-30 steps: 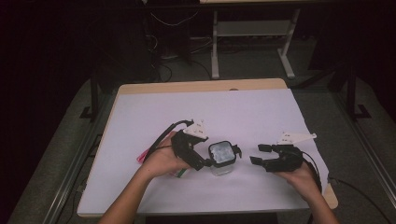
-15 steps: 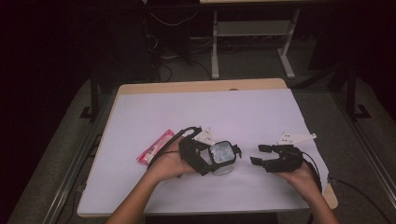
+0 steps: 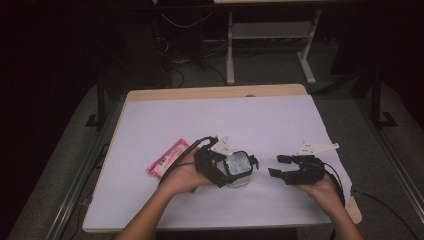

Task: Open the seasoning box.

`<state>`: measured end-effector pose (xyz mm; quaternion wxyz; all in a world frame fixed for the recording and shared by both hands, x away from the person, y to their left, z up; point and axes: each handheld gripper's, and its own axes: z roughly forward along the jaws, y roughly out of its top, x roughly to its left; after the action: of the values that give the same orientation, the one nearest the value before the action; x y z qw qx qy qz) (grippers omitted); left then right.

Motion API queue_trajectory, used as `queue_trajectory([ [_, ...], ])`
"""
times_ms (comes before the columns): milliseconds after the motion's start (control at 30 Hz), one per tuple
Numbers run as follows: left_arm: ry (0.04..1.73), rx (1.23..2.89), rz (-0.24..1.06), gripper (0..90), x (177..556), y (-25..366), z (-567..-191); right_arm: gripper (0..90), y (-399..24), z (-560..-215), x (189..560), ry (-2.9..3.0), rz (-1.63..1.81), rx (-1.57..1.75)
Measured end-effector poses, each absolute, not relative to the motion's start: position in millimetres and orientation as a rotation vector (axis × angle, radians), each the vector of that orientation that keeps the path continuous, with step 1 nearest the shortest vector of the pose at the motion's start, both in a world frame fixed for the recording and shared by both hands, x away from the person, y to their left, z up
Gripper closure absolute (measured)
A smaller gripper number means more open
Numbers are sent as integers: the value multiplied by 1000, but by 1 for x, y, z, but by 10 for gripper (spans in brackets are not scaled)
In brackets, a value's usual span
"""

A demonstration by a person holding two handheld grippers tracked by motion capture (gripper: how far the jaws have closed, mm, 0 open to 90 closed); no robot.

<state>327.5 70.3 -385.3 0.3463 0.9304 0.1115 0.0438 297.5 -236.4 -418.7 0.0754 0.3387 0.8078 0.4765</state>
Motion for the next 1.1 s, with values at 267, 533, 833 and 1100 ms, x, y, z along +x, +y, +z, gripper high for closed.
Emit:
queue_trajectory([
  [267,286,2414,113,164,327,71,-385,342,-237,-419,297,2421,1431,1015],
  [533,297,2369,98,169,328,75,-380,342,-237,-419,298,2421,1434,1013],
  [833,301,2311,96,175,327,78,-375,342,-237,-419,298,2422,1432,1022],
  [1100,312,2272,85,176,328,80,-372,341,-236,-419,298,2421,1435,1015],
])
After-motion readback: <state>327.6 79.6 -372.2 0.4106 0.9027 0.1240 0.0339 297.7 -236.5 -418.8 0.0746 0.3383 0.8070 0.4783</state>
